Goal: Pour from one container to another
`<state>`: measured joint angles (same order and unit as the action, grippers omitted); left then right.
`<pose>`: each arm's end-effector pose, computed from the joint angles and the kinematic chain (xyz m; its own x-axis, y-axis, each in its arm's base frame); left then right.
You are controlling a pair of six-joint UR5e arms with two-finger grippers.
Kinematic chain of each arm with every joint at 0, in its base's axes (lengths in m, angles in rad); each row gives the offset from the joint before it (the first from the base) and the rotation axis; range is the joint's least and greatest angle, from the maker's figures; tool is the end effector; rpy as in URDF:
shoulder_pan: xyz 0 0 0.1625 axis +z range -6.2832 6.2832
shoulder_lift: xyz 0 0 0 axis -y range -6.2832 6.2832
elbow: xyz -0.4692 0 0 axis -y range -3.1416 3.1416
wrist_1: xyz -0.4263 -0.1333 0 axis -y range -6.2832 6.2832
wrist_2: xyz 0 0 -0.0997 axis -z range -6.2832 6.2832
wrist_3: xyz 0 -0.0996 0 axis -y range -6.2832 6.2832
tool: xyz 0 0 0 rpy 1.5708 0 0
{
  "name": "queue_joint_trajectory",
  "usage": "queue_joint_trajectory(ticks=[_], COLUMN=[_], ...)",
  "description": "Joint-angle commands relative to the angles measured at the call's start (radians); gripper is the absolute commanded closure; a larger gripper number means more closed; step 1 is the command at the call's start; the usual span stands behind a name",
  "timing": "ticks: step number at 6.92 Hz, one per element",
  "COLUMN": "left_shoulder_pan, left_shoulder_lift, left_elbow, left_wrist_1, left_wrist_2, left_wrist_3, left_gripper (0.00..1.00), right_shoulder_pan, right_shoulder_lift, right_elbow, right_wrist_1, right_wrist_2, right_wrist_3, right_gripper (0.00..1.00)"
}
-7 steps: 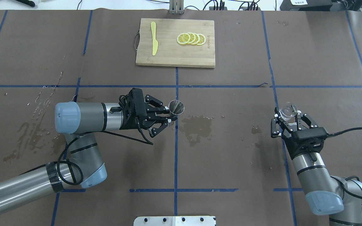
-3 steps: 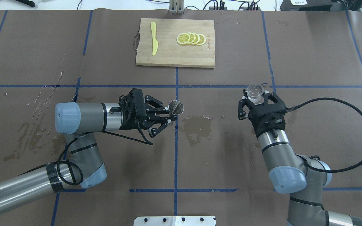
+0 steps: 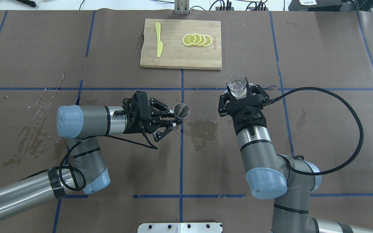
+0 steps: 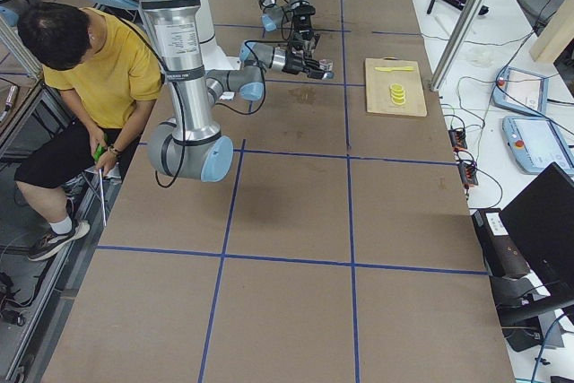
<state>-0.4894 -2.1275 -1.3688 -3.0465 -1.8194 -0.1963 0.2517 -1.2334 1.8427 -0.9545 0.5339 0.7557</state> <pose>0.5803 -0.4323 0.2916 0.1968 0.9722 -0.1266 0.2702 0.0703 0.9602 -0.5133 -0.3582 0.2846 0.8880 -0.1541 0.4333 -0.3864 0.2610 0.8846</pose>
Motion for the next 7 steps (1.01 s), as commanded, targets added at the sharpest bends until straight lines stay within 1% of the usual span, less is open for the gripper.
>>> queue_joint_trajectory(ticks=[1,2,4,7], left_shoulder_pan=[0.002,0.000,0.002,0.005], left_shoulder_lift=[0.000,0.000,-0.002,-0.002], left_elbow=[0.002,0.001,-0.003,-0.004], left_wrist_1=[0.000,0.000,0.000,0.000], left_wrist_2=[0.000,0.000,-0.001,0.000], left_wrist_3=[-0.002,-0.002,-0.002,-0.002], left_gripper=[1.00,1.00,1.00,1.00], right_shoulder_pan=[-0.063,-0.083,-0.097,-0.112], right_shoulder_lift=[0.018,0.052,0.107,0.124], right_elbow=[0.126,0.122,0.119,0.093], right_wrist_1=[-0.197,-0.228,-0.363,-0.369], right_wrist_2=[0.002,0.002,0.000,0.000], right_wrist_3=[-0.004,-0.004,-0.003,-0.004], right_gripper=[1.00,1.00,1.00,1.00])
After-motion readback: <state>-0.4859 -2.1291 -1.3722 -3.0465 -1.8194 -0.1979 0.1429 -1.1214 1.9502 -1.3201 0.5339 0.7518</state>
